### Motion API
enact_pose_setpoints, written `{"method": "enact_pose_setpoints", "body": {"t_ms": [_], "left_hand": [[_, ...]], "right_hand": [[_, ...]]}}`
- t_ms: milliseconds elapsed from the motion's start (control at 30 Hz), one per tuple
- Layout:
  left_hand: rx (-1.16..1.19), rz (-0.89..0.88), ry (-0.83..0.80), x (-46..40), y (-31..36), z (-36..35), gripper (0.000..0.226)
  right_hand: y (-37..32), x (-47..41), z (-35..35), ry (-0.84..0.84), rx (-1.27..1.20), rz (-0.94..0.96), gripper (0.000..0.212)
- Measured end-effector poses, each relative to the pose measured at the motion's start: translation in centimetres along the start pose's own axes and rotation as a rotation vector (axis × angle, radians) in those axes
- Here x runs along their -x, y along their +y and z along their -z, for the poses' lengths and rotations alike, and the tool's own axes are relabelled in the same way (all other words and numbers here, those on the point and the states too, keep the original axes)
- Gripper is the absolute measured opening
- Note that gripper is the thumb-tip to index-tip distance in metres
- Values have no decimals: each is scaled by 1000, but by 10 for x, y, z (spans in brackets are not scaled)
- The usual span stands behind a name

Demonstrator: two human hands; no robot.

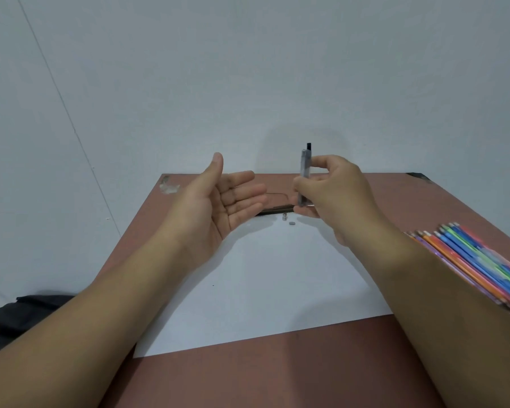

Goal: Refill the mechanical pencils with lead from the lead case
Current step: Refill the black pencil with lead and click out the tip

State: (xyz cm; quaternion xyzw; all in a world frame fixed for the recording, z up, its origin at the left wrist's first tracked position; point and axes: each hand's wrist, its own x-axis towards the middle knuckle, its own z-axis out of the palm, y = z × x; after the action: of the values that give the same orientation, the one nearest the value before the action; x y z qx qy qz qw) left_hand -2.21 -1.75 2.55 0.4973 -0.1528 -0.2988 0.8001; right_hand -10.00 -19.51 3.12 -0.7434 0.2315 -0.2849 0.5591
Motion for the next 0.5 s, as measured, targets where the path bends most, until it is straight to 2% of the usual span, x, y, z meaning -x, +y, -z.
{"method": "enact_pose_setpoints", "body": {"t_ms": [133,300,500], "left_hand": [[23,116,-102,0,0,2,74],[-1,208,-245,0,-1,3,84],[-2,223,-275,-2,-3,4,86]], "right_hand": [[6,-2,6,30,259,230,35],[10,-3,0,-86,553,647,42],[13,-6,1,-43,667,821,55]]}}
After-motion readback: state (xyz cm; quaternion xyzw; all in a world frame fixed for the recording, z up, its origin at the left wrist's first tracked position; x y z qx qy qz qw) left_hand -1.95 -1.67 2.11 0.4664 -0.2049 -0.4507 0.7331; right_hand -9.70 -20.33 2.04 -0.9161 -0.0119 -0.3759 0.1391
